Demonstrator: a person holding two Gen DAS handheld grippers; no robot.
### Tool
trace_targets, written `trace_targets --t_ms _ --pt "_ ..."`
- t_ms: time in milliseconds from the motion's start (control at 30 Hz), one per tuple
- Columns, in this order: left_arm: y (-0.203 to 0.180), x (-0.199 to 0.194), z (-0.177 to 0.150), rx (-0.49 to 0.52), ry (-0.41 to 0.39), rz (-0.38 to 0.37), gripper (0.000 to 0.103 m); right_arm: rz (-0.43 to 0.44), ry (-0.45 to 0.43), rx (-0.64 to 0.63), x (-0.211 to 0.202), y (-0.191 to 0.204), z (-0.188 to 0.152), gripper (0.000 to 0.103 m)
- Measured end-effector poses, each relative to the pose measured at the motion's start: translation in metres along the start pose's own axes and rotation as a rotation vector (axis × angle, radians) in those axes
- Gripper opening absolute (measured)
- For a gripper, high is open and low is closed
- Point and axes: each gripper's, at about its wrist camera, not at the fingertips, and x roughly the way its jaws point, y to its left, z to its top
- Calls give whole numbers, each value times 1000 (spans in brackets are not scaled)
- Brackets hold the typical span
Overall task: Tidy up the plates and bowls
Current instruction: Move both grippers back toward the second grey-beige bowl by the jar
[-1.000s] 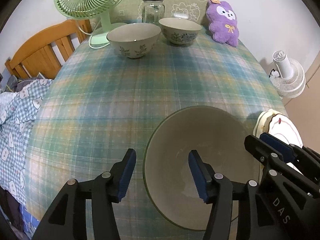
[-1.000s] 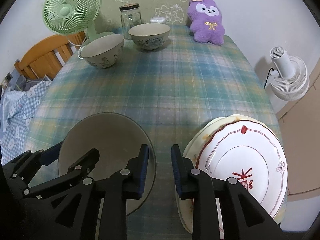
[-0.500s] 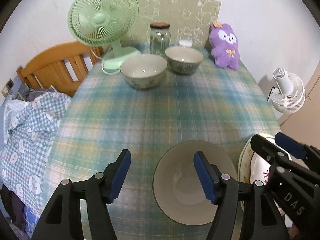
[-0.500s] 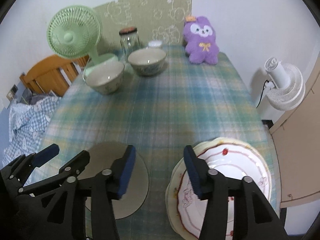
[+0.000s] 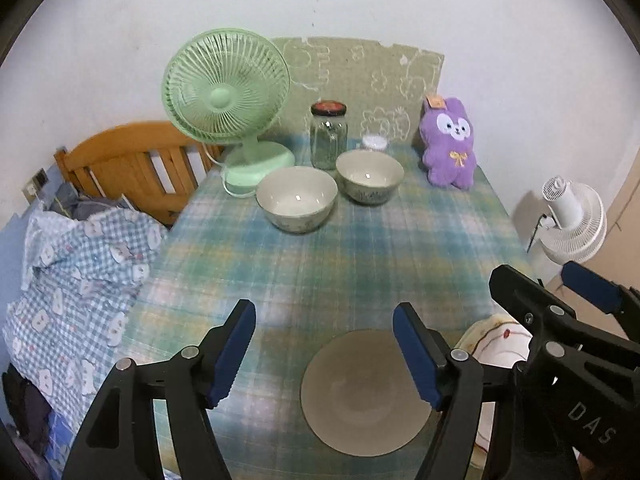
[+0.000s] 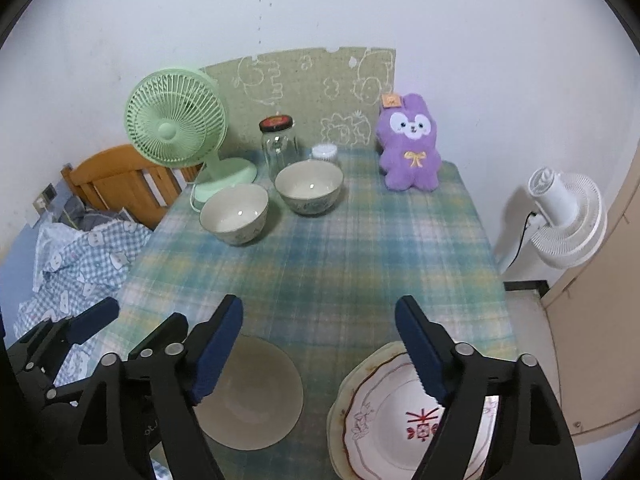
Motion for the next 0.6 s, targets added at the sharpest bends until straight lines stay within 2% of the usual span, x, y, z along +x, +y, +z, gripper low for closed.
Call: trace_targets --t_ms 33,233,467,600 --pt "-1 -4 2 4 -15 7 83 -4 -4 -4 -2 0 3 83" --pt "-2 -12 14 17 -52 -15 87 17 -9 -8 -5 5 20 83" --pt "12 -1 36 10 -64 -21 88 29 3 -14 7 22 43 83" --pt "24 11 49 0 -56 -34 88 -9 -1 -29 15 37 55 83"
